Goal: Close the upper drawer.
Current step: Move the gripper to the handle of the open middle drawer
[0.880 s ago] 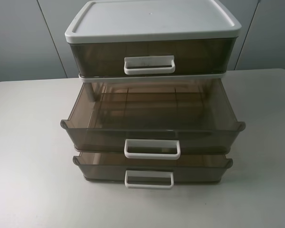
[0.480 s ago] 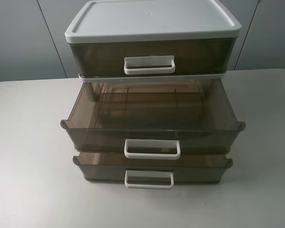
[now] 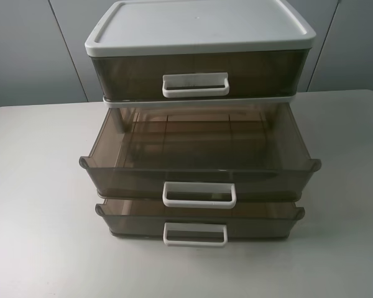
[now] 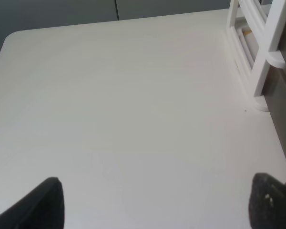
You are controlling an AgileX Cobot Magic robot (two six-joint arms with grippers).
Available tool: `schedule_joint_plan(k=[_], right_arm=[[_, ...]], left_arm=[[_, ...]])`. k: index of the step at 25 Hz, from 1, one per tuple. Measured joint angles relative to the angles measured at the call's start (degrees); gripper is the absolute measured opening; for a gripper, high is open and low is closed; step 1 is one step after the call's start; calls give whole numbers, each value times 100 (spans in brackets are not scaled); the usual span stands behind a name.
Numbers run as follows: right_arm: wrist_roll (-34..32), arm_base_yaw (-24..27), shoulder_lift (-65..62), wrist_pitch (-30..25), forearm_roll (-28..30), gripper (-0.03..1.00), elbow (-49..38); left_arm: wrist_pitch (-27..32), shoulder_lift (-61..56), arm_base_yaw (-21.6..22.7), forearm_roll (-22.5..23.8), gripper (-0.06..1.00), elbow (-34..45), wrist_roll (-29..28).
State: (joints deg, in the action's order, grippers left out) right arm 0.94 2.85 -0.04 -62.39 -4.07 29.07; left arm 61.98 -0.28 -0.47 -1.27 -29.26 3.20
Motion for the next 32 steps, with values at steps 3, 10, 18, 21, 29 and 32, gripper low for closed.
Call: schedule_joint_plan(k=[3, 10, 18, 21, 29, 32], right_arm=[[0, 0, 0, 0, 0, 70, 0], [0, 0, 0, 0, 0, 70, 0], [-22, 0, 0, -17, -372, 70, 30], [-22, 0, 121, 114, -643, 70, 398], [358, 0, 2026, 218, -1031, 70, 1957], [872, 0, 2754, 218, -1469, 70, 2299]], left_arm=[[0, 0, 0, 0, 74, 0, 0], [0, 0, 0, 0, 74, 0, 0], [0, 0, 0, 0, 74, 0, -9], [0, 0, 0, 0, 74, 0, -9], [0, 0, 0, 0, 74, 0, -9], [0, 0, 0, 0, 74, 0, -9]])
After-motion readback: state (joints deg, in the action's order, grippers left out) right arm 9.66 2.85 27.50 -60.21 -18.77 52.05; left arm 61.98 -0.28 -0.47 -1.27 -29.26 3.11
